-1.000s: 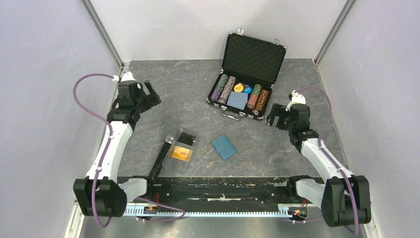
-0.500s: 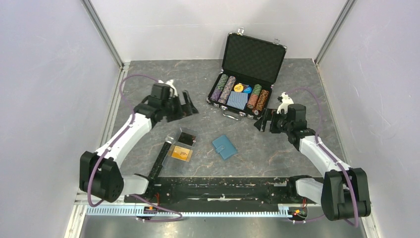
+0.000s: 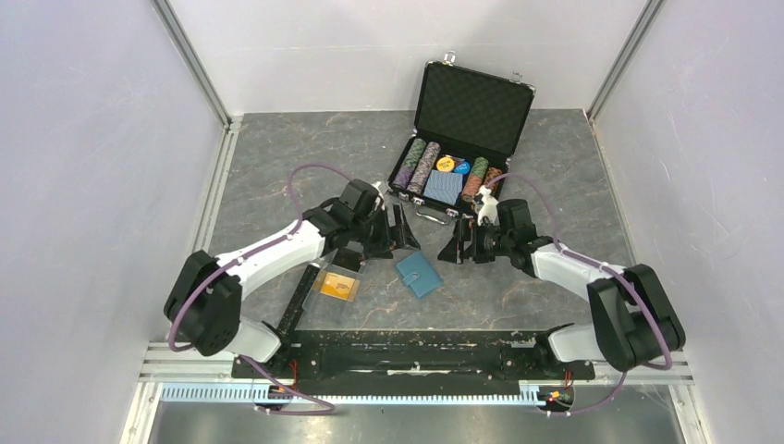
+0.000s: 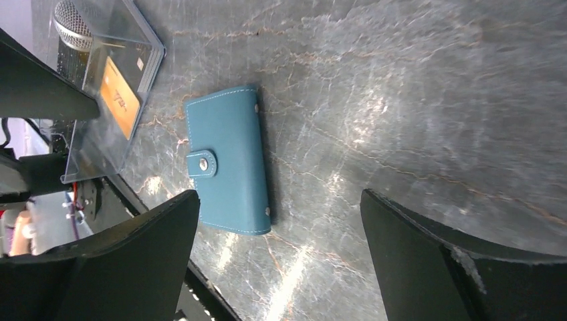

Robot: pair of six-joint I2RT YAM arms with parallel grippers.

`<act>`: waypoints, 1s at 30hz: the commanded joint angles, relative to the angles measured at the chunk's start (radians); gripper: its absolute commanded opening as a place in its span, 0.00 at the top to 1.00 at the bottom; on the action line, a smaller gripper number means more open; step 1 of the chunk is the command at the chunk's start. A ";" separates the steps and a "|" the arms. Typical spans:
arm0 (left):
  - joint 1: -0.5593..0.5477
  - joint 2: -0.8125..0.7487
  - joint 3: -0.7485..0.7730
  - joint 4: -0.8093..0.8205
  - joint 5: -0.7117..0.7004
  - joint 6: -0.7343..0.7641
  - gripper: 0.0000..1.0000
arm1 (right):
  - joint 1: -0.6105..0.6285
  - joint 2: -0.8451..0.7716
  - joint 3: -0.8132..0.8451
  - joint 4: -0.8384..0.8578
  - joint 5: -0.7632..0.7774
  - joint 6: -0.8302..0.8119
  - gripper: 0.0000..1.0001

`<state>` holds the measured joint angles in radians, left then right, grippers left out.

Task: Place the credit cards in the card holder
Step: Pick up the card holder from the center of the board.

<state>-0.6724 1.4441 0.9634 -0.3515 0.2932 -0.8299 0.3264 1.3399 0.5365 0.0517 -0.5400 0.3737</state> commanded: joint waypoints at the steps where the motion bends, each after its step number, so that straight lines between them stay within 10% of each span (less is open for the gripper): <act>1: -0.025 0.047 -0.031 0.033 0.039 -0.085 0.19 | 0.024 0.071 0.051 0.068 -0.070 0.061 0.09; 9: -0.037 0.154 -0.013 -0.032 0.026 -0.096 0.43 | 0.042 0.197 0.067 0.108 -0.149 0.103 0.28; 30: -0.052 0.342 0.053 0.047 0.100 -0.098 0.51 | 0.099 0.368 0.075 0.309 -0.339 0.283 0.53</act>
<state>-0.7170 1.7767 1.0077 -0.3882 0.3424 -0.8928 0.4191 1.6920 0.6250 0.2070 -0.7975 0.5488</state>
